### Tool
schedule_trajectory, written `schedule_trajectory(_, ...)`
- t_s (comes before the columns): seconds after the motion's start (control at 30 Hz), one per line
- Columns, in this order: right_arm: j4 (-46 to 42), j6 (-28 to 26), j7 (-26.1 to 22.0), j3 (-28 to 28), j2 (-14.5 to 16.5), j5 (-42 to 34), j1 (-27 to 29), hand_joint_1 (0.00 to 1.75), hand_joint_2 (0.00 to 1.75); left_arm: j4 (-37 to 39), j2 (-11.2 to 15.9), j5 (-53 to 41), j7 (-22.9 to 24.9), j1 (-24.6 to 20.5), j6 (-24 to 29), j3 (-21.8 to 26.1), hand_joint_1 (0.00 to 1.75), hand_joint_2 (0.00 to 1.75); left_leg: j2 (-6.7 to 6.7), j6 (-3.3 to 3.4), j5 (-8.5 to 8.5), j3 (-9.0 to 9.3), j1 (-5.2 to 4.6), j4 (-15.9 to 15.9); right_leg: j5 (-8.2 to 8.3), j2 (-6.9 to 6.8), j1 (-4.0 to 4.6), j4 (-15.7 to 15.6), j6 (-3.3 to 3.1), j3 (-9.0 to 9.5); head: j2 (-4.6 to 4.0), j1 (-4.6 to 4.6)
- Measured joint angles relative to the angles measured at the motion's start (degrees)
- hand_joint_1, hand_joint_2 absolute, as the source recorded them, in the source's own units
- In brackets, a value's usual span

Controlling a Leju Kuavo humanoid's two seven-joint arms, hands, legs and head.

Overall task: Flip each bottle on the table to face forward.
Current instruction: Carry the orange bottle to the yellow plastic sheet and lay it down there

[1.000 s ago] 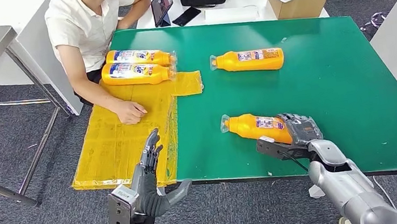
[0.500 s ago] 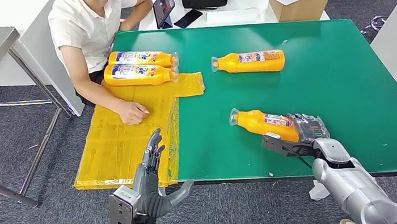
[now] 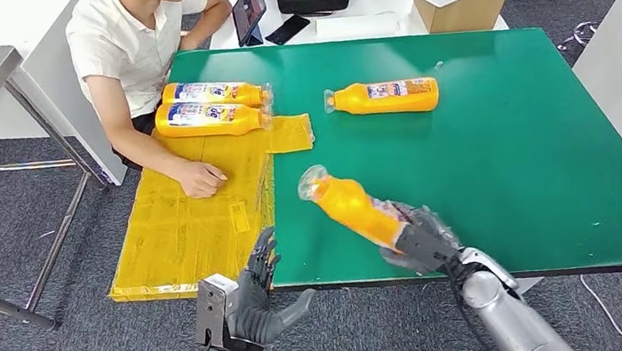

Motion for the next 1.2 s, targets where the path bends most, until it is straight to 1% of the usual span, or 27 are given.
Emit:
schedule_trajectory(0.03,-1.20,0.44,-0.24,0.25,0.42,-0.48,0.61,1.73,1.75,0.76,-0.03,0.15,-0.24,-0.19,-0.01,-0.34,0.00,1.75,-0.06,0.02,0.05,-0.09,0.01,0.00,-0.01,-0.05,0.00,0.01,0.00,-0.05,0.00,0.01)
schedule_trajectory(0.1,-3.72,1.64,-1.18,0.93,1.05,-1.99,1.72,1.55,1.75,2.16,-0.07,0.93,-0.67,-0.69,-0.65,-1.16,0.00,1.75,-0.21,0.06,0.15,-0.29,0.02,0.00,-0.02,-0.17,0.00,0.04,-0.01,-0.12,0.00,0.06)
schedule_trajectory(0.13,-5.18,2.23,-1.71,1.39,1.44,-3.08,2.26,1.49,1.75,2.67,-0.07,1.73,-0.78,-0.89,-1.27,-1.61,0.00,1.75,-0.26,0.06,0.17,-0.39,0.01,0.00,0.00,-0.22,-0.01,0.06,0.01,-0.20,0.00,0.08)
schedule_trajectory(0.17,-6.69,2.64,-2.16,2.00,2.03,-4.11,2.74,1.47,1.75,3.10,-0.07,2.71,-0.88,-1.09,-1.99,-2.07,0.00,1.75,-0.25,0.06,0.18,-0.48,-0.02,0.00,0.02,-0.22,-0.04,0.07,0.02,-0.29,0.00,0.07)
schedule_trajectory(0.27,-9.74,1.97,-2.52,3.72,3.89,-5.93,3.48,1.67,1.75,3.58,-0.06,5.26,-0.99,-1.75,-3.35,-3.12,0.00,1.75,-0.21,0.06,0.18,-0.63,-0.09,0.00,0.04,-0.18,-0.11,0.07,0.04,-0.52,0.00,0.03)
schedule_trajectory(0.33,-10.27,0.85,-2.37,4.55,5.03,-6.73,3.73,1.74,1.75,3.52,0.03,6.45,-1.02,-1.99,-3.84,-3.74,0.00,1.75,-0.31,0.06,0.18,-0.70,-0.09,0.00,0.01,-0.25,-0.11,0.07,0.04,-0.55,0.00,0.04)
schedule_trajectory(0.57,-8.47,-1.02,-2.94,7.67,7.33,-7.26,4.78,1.75,1.75,1.38,0.77,7.65,-1.65,-2.04,-4.43,-5.15,0.00,1.75,-0.38,0.06,0.18,-0.90,-0.09,0.00,-0.01,-0.32,-0.11,0.07,0.04,-0.71,0.00,0.04)
schedule_trajectory(0.83,-5.48,-1.67,-3.59,9.81,9.26,-6.89,4.19,1.75,1.75,0.03,0.91,10.40,-2.61,-1.40,-4.66,-4.98,0.00,1.75,-0.36,0.05,0.18,-0.92,-0.09,0.00,-0.01,-0.32,-0.11,0.07,0.03,-0.76,0.00,0.04)
schedule_trajectory(1.0,-3.88,-3.36,-4.79,11.75,10.32,-5.32,3.96,1.75,1.75,-0.77,0.88,11.20,-2.52,-1.38,-3.15,-4.49,0.00,1.75,-0.35,0.05,0.18,-0.92,-0.08,0.00,-0.01,-0.31,-0.11,0.07,0.03,-0.76,0.00,0.04)
schedule_trajectory(1.2,-3.40,-5.87,-5.52,14.70,10.81,-2.84,3.99,1.75,1.75,-0.44,0.62,11.47,-2.07,-2.24,-1.25,-3.95,0.00,1.75,-0.35,0.05,0.18,-0.94,-0.09,0.00,-0.01,-0.31,-0.11,0.07,0.03,-0.77,0.00,0.04)
